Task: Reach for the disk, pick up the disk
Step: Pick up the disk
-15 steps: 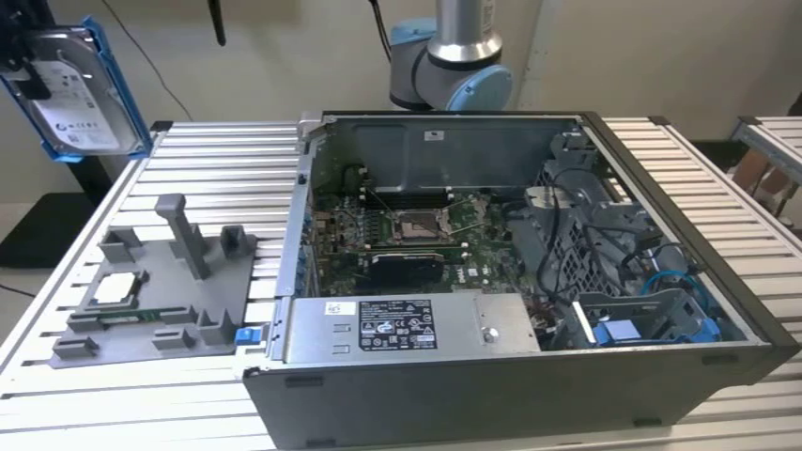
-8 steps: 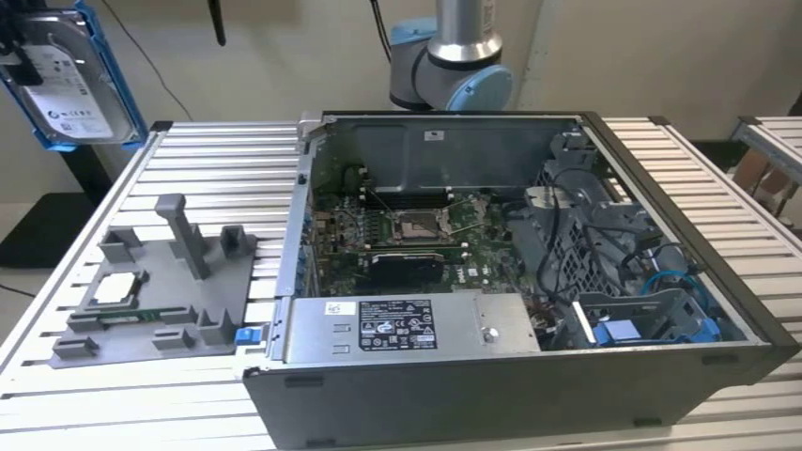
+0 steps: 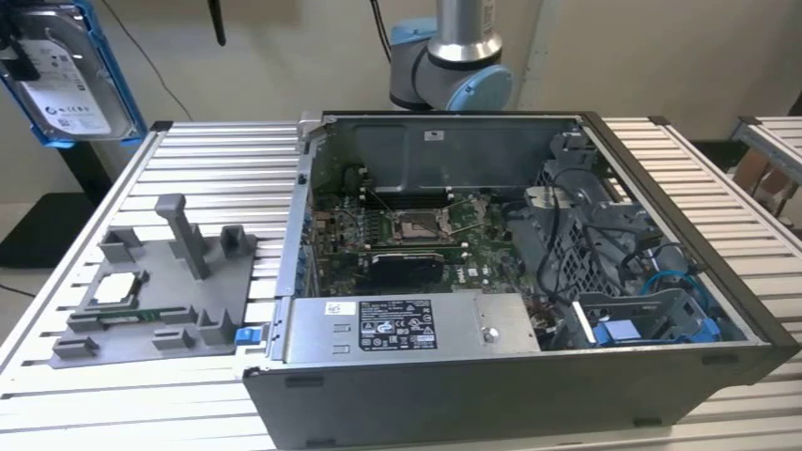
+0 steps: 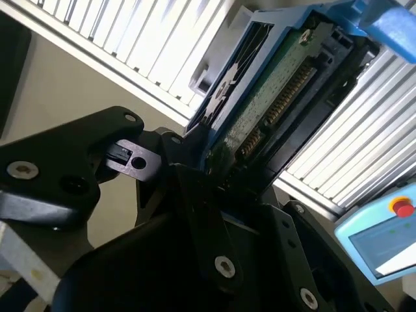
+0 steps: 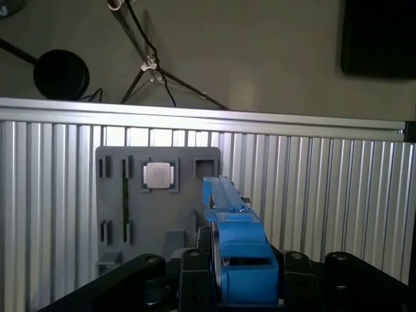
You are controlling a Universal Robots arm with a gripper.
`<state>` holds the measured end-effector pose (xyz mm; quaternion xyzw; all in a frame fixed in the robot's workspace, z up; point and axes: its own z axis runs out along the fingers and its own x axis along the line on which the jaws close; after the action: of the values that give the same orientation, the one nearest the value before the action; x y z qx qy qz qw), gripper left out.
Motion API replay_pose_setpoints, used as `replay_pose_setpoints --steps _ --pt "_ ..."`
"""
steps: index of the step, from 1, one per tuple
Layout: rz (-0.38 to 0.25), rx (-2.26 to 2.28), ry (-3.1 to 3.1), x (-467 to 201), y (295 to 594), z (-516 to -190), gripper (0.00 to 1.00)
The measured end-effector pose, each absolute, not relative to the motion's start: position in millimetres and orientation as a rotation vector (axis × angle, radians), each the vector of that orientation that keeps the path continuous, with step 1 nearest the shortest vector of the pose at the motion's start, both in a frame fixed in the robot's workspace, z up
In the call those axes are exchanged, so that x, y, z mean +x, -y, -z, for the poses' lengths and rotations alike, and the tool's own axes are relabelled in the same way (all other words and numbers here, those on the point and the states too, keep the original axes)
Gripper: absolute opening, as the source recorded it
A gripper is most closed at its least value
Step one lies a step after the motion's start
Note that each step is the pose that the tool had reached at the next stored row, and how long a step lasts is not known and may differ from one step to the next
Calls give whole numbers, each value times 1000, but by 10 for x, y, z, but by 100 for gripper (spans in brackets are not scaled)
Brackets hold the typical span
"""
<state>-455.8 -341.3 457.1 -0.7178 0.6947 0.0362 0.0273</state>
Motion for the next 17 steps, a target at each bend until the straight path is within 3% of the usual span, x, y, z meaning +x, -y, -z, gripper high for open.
replay_pose_setpoints --steps 17 --pt "-114 -2217 -2146 -4218 3413 -4571 0"
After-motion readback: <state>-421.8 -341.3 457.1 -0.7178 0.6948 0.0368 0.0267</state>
